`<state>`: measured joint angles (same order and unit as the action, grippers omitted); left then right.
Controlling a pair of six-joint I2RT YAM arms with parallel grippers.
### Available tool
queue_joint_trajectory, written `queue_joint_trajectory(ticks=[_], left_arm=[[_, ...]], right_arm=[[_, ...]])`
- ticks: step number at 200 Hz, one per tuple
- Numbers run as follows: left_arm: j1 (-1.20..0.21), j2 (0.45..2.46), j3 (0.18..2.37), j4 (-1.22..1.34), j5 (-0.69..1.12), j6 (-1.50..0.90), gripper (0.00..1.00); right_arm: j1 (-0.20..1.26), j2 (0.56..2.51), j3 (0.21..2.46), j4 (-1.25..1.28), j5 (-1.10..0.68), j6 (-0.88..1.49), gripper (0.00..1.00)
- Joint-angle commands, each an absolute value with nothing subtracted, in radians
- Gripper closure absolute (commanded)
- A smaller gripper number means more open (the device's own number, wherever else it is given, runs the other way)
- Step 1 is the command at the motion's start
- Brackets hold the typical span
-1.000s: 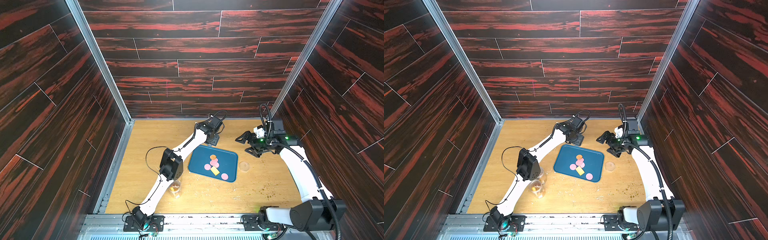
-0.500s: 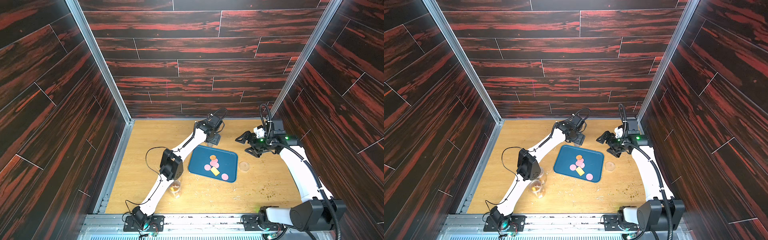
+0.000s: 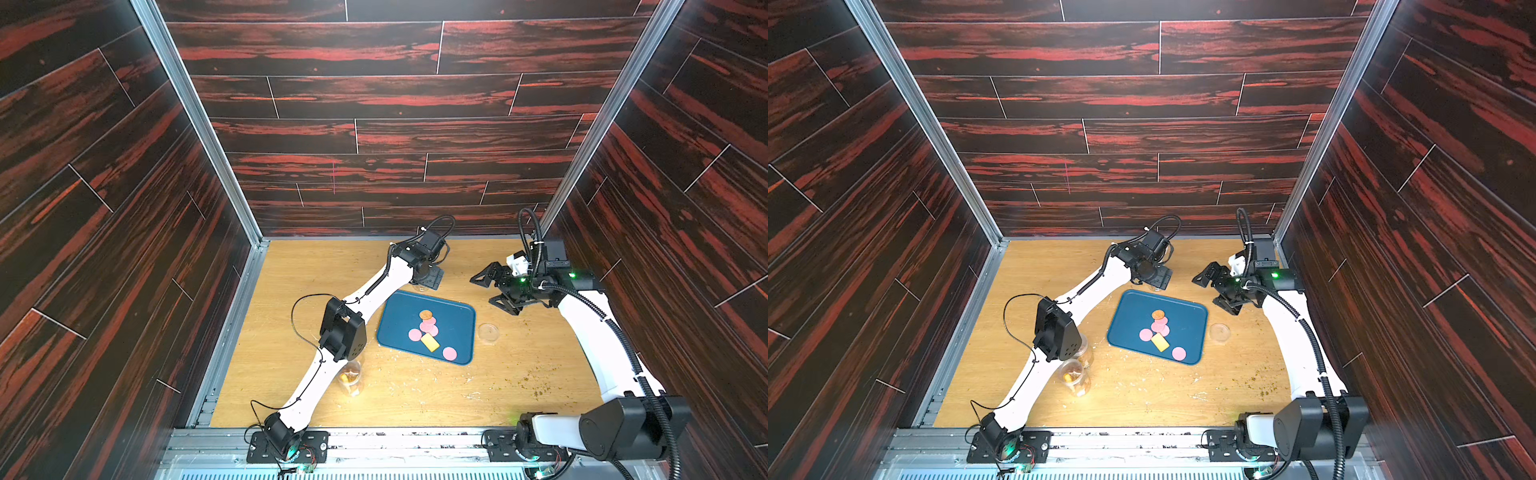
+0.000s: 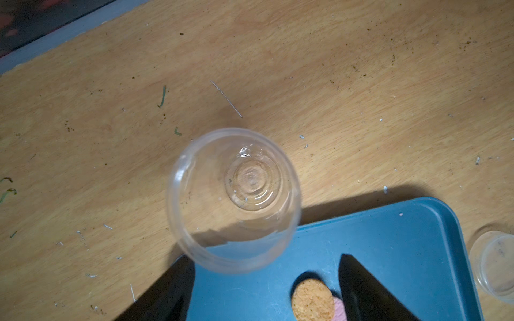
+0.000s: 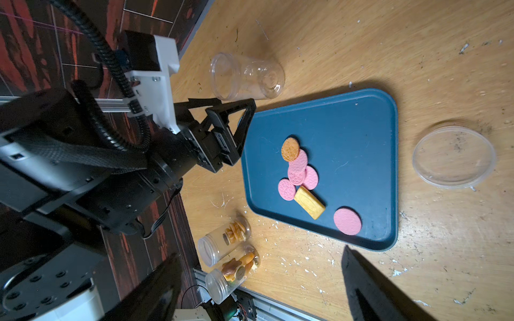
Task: Pour the cookies out of the jar
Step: Place the jar at the center of the board.
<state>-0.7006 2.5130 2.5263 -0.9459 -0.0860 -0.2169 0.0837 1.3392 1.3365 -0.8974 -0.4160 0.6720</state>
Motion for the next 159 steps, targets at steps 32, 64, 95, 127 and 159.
queue_joint_trajectory(ticks=[32, 64, 95, 127, 159], left_arm=[[-0.698, 2.369, 2.478, -0.904, -0.097, -0.206, 0.00], [-0.699, 2.306, 2.451, -0.891, -0.079, -0.218, 0.00], [-0.701, 2.250, 2.409, -0.878, -0.051, -0.224, 0.00], [-0.700, 2.160, 2.371, -0.906, -0.065, -0.222, 0.00], [-0.677, 1.964, 2.149, -0.858, -0.110, -0.278, 0.00]], right_arm=[[0.084, 1.338, 1.352, -0.899, -0.393, 0.636, 0.02], [0.080, 1.320, 1.339, -0.870, -0.402, 0.631, 0.01], [0.075, 1.300, 1.333, -0.849, -0.410, 0.628, 0.01], [0.075, 1.270, 1.314, -0.783, -0.486, 0.602, 0.01], [0.082, 1.300, 1.347, -0.823, -0.511, 0.573, 0.03]])
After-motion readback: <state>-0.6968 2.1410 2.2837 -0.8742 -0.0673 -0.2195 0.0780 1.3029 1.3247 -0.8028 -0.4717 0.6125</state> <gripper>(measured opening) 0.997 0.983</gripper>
